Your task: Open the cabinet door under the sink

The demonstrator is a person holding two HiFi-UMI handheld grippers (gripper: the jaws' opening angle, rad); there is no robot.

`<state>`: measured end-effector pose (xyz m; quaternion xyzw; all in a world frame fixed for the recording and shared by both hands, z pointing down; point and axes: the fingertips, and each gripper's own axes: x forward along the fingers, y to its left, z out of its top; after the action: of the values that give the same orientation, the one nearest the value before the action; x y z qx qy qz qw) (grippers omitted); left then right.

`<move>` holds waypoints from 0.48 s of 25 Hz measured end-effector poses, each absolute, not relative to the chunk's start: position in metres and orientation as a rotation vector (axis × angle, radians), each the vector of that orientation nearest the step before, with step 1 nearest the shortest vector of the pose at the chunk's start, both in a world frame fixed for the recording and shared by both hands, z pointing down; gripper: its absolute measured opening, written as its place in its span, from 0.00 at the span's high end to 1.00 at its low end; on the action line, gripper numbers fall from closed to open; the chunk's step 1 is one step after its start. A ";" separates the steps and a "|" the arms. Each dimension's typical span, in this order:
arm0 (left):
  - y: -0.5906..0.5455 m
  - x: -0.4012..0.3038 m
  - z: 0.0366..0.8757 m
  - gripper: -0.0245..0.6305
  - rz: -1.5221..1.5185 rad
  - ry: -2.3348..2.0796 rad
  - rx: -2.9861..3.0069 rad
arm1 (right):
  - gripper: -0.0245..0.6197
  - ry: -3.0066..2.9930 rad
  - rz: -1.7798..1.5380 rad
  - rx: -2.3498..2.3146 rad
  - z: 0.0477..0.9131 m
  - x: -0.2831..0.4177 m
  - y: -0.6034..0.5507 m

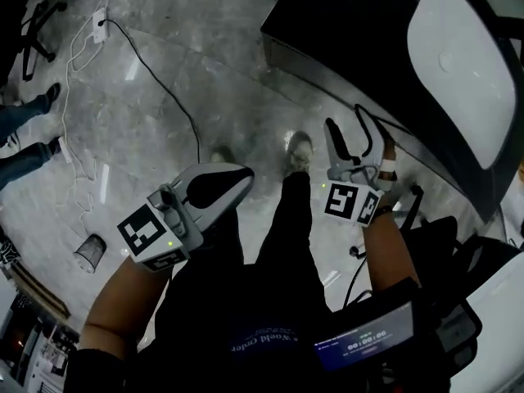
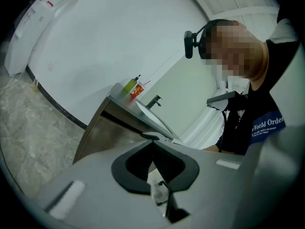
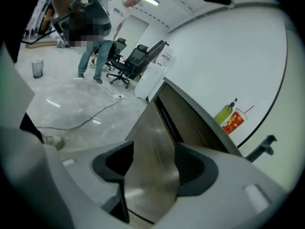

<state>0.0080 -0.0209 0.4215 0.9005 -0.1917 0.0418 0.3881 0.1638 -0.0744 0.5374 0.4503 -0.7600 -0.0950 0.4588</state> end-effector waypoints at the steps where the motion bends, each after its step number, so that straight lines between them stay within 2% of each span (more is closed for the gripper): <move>1: -0.017 0.000 0.429 0.96 0.103 -0.472 2.285 | 0.55 -1.833 -0.279 1.130 0.540 0.162 -0.080; 10: 0.035 -0.039 0.490 0.96 0.197 -0.380 2.275 | 0.50 -1.537 -0.507 1.224 0.543 0.182 -0.107; 12: 0.037 -0.037 0.504 0.96 0.184 -0.388 2.277 | 0.46 -1.480 -0.538 1.211 0.555 0.186 -0.110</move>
<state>-0.0366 0.0374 0.5036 0.9003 -0.1535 0.0727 0.4007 0.1857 -0.1105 0.5551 0.5108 -0.6242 -0.2269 0.5459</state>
